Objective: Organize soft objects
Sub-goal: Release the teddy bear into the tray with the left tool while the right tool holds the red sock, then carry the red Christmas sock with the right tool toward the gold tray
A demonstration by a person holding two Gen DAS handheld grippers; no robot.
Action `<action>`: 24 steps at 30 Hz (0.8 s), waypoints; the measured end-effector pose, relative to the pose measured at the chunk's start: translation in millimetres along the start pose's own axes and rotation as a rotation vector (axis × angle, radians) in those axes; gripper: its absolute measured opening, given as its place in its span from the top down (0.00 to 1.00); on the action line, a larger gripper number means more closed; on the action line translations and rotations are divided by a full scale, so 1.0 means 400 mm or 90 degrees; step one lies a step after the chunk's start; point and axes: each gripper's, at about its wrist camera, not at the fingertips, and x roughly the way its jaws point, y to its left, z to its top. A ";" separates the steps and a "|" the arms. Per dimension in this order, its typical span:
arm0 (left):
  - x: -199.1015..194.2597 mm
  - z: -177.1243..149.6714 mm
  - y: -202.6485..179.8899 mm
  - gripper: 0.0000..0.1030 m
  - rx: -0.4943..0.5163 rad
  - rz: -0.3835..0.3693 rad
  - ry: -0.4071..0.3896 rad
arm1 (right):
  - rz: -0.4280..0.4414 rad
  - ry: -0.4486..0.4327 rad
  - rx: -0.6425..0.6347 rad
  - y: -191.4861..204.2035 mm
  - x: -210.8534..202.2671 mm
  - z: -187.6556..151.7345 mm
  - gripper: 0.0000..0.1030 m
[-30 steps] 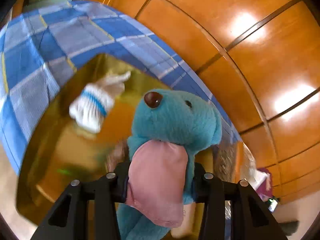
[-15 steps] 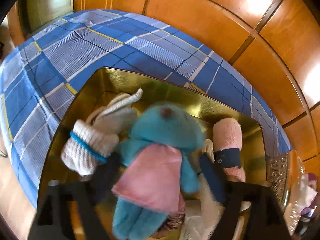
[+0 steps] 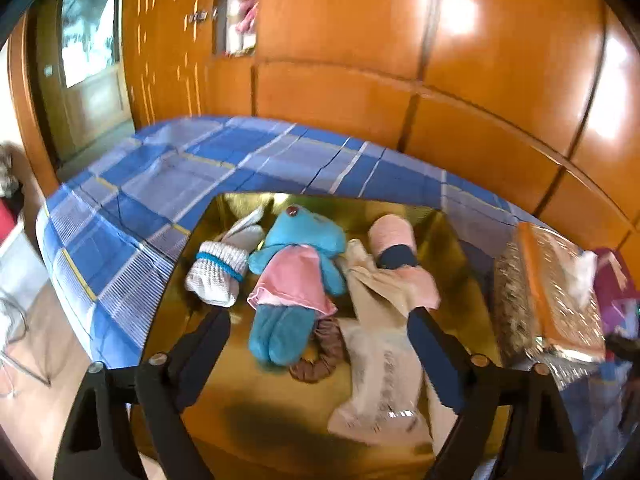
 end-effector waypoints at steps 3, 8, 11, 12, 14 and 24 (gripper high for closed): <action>-0.046 -0.021 -0.019 0.04 0.018 -0.002 -0.026 | -0.005 -0.001 -0.005 0.005 -0.001 0.000 0.86; -0.089 -0.055 -0.047 0.04 0.036 -0.017 -0.024 | 0.000 0.003 0.003 0.001 -0.003 0.002 0.86; -0.102 -0.073 -0.062 0.04 0.046 -0.020 -0.017 | 0.007 0.005 0.010 -0.006 -0.003 0.005 0.87; -0.105 -0.079 -0.065 0.04 0.048 -0.021 -0.015 | 0.010 0.006 0.013 -0.008 -0.003 0.006 0.87; -0.107 -0.089 -0.070 0.04 0.055 -0.022 -0.014 | 0.016 0.007 0.020 -0.011 -0.005 0.007 0.88; -0.098 -0.112 -0.076 0.04 0.079 -0.037 -0.001 | 0.095 -0.001 0.151 -0.074 -0.058 -0.005 0.88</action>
